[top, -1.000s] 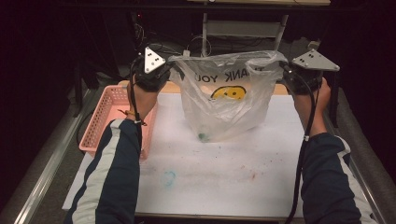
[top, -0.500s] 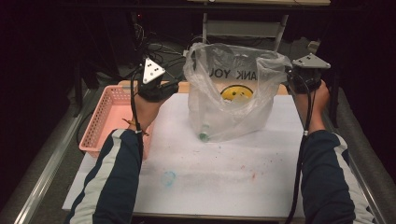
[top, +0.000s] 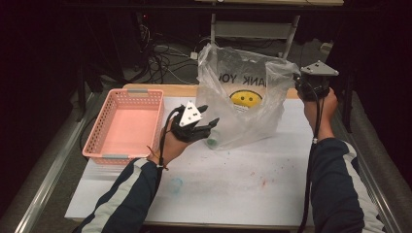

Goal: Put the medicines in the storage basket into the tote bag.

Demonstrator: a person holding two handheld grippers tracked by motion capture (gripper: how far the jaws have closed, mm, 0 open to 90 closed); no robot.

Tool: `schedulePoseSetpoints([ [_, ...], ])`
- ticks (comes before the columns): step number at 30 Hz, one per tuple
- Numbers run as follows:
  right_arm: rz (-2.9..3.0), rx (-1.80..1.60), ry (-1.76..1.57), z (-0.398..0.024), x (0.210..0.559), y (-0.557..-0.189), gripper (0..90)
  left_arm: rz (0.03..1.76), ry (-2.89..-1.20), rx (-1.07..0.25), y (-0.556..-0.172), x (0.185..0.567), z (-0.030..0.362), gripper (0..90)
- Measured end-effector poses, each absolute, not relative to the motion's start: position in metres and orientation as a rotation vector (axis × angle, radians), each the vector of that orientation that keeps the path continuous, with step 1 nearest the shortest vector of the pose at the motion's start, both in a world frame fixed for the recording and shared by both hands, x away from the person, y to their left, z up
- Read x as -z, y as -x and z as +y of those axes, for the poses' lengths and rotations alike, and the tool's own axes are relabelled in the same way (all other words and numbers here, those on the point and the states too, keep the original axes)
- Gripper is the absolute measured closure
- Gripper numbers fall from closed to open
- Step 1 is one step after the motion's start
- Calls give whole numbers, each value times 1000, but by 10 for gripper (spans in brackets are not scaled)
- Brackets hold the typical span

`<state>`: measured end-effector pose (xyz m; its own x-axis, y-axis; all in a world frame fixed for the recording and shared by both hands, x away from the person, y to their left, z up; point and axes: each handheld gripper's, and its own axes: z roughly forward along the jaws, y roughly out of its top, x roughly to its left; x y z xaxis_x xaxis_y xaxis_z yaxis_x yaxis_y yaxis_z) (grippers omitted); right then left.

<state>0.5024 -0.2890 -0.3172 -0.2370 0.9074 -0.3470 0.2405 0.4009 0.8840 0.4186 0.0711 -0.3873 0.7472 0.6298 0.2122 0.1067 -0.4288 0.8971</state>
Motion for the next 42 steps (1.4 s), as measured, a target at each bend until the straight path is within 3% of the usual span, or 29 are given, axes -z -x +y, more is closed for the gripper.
schedulePoseSetpoints([
  [4, 1712, -923, -1008, -286, 319, -499, 837, 605, -1973, -690, -432, 397, 64, 430],
  [10, 1696, -982, -982, -285, 315, -492, 659, 693, -1974, -740, -454, 404, 63, 449],
  [13, 1676, -1034, -975, -286, 311, -485, 622, 723, -1972, -741, -460, 405, 62, 449],
  [15, 1666, -1062, -963, -287, 307, -481, 535, 729, -1973, -750, -462, 404, 61, 449],
  [25, 1757, -1127, -888, -282, 290, -461, 269, 770, -1994, -808, -469, 402, 58, 492],
  [27, 1777, -1158, -879, -280, 287, -456, 242, 795, -1995, -829, -470, 402, 58, 531],
  [28, 1789, -1156, -870, -278, 286, -454, 234, 803, -1993, -836, -471, 403, 58, 602],
  [32, 1801, -1151, -869, -276, 282, -445, 205, 816, -2012, -836, -473, 405, 60, 733],
  [34, 1785, -1142, -867, -276, 282, -439, 180, 813, -2004, -813, -473, 404, 63, 711],
  [36, 1783, -1143, -845, -275, 283, -433, 179, 816, -1990, -813, -471, 401, 66, 586],
  [42, 1786, -1173, -805, -274, 294, -418, 187, 737, -1950, -806, -453, 387, 83, 426],
])
